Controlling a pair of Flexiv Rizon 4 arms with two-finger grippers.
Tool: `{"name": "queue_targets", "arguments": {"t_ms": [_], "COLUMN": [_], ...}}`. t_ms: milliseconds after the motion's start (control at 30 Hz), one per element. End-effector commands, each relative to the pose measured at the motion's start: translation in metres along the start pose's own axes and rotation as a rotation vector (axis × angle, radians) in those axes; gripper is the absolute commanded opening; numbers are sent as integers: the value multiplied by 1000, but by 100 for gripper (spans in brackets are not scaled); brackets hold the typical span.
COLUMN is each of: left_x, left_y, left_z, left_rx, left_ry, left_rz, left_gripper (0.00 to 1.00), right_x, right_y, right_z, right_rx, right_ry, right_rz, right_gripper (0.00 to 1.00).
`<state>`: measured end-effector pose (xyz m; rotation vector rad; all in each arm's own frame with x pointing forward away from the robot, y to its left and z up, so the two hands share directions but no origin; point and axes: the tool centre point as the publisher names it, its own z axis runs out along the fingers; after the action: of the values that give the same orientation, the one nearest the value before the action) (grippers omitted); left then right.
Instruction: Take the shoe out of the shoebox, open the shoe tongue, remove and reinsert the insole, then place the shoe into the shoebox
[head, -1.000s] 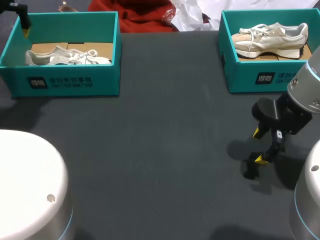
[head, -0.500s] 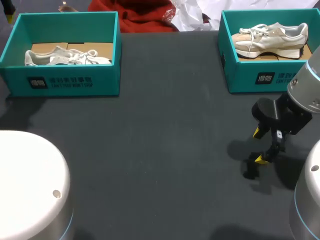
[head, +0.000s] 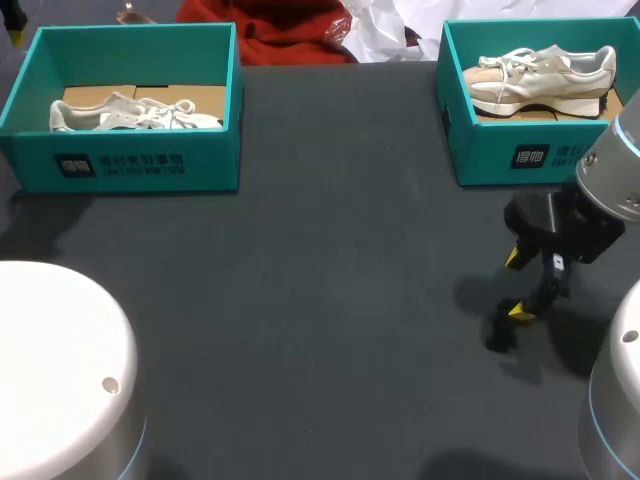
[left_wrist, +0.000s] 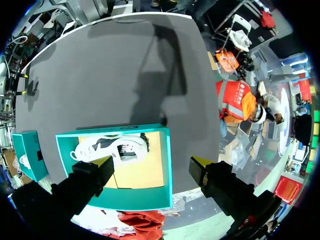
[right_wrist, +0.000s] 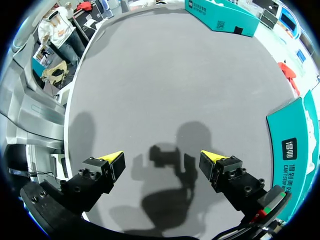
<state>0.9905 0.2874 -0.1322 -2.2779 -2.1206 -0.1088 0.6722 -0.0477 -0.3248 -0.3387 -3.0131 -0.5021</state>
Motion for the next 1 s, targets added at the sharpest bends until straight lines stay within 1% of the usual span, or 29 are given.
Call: {"name": "queue_targets", "arguments": {"t_ms": [33,133,233,300,333,400,467,533,567,600,1000], "left_x": [0,0,0,0,0,0,0,0,0,0,0], "left_y": [-1,-1,-1,-1,-1,-1,-1,-1,-1,-1,-1], "left_z": [0,0,0,0,0,0,0,0,0,0,0], "left_rx": [-1,-1,-1,-1,-1,-1,-1,-1,-1,-1,-1], "left_ry": [2,2,2,2,2,2,2,2,2,2,2], "left_rz": [1,1,1,1,1,1,1,1,1,1,1], "left_gripper": [100,100,100,100,100,100,100,100,100,100,100], "right_x": [-25,-46,-65,-76,-86,-99,-112,-124,-131,-136,-136], "right_y": [12,15,19,20,20,17,15,14,11,7,7], "right_z": [-21,-40,-56,-63,-70,-79,-89,-101,-106,-110,-110], "right_rx": [43,84,142,158,176,192,235,234,258,300,300], "right_ry": [-28,-79,-112,-117,-117,-131,-152,-172,-189,-190,-190], "right_rz": [91,201,252,261,275,300,340,357,384,411,411], "right_gripper": [100,100,100,100,100,100,100,100,100,100,100]}}
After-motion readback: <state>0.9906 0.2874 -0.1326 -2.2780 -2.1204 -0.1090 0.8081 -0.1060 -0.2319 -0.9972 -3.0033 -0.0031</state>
